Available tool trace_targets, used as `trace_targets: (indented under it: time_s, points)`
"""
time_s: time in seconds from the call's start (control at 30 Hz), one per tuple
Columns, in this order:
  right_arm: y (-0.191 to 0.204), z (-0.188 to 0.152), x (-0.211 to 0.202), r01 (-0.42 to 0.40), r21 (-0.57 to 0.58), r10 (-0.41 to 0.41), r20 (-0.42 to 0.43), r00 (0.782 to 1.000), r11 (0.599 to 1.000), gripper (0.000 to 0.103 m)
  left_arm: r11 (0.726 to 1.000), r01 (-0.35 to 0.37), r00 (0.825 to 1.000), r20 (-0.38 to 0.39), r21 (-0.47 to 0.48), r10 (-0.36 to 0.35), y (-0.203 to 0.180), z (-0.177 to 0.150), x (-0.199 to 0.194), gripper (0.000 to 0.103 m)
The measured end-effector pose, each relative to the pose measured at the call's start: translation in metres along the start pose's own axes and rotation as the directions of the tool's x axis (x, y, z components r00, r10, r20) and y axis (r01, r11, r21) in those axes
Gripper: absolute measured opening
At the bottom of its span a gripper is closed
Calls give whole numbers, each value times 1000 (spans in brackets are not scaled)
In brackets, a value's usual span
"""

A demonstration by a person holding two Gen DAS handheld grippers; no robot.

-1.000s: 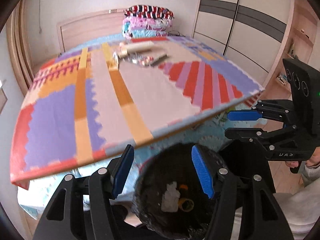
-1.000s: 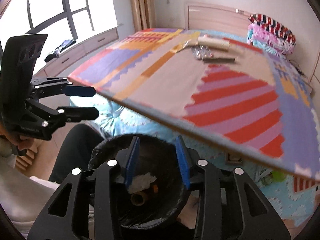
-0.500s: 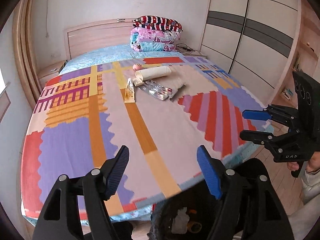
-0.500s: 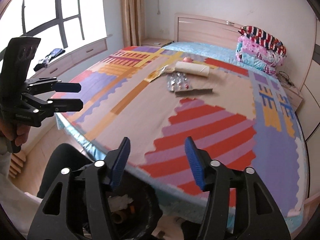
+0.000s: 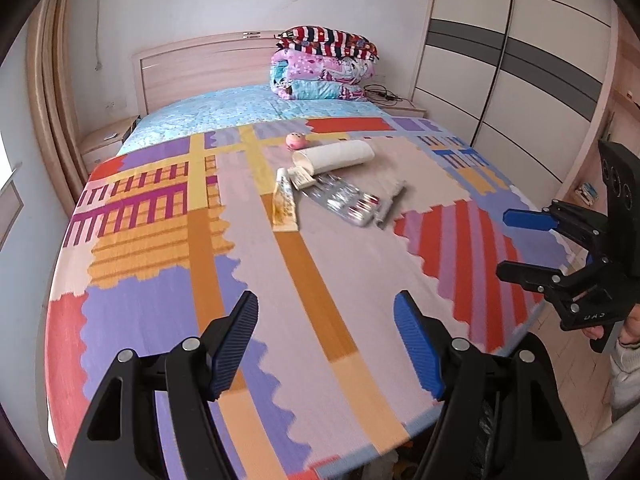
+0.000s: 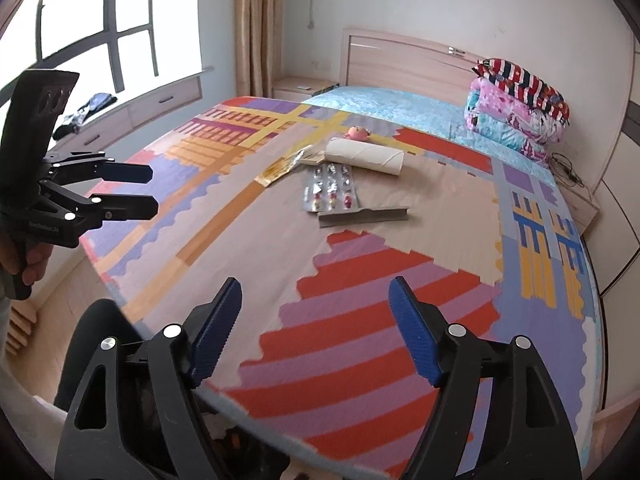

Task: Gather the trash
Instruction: 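Raise both open tools from the bin back over the board, then grasp the yellow ointment tube with the left tool while the right tool grasps the grey comb strip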

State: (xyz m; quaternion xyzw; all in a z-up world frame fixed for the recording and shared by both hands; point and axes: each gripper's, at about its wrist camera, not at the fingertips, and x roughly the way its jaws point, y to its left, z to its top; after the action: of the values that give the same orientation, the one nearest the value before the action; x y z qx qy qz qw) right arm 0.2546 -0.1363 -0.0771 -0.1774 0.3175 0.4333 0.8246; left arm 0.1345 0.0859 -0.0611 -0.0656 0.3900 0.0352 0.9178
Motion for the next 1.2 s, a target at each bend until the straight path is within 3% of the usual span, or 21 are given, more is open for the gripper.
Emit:
trace_targets:
  time_s: [0.4, 0.67, 0.7, 0.77, 0.93, 1.2]
  points:
    - [-35, 28, 41, 20, 70, -18, -24, 1000, 997, 76, 999, -42, 999, -26, -8, 42, 26, 36, 46, 68]
    - [-53, 43, 71, -3, 171, 9, -37, 999, 985, 75, 999, -22, 999, -39, -34, 21, 43, 57, 81, 68]
    - [-54, 45, 74, -1, 178, 8, -38, 999, 984, 74, 999, -14, 999, -37, -43, 12, 45, 61, 86, 68]
    - [-58, 48, 82, 6, 201, 4, -52, 999, 980, 60, 999, -17, 999, -33, -48, 16, 47, 67, 92, 68]
    - [-62, 51, 100, 34, 230, -15, -83, 996, 973, 49, 998, -53, 998, -30, -30, 52, 48, 77, 110, 68]
    - [-67, 50, 114, 48, 329, -16, -98, 995, 943, 48, 997, -80, 996, -43, -20, 79, 50, 79, 130, 68]
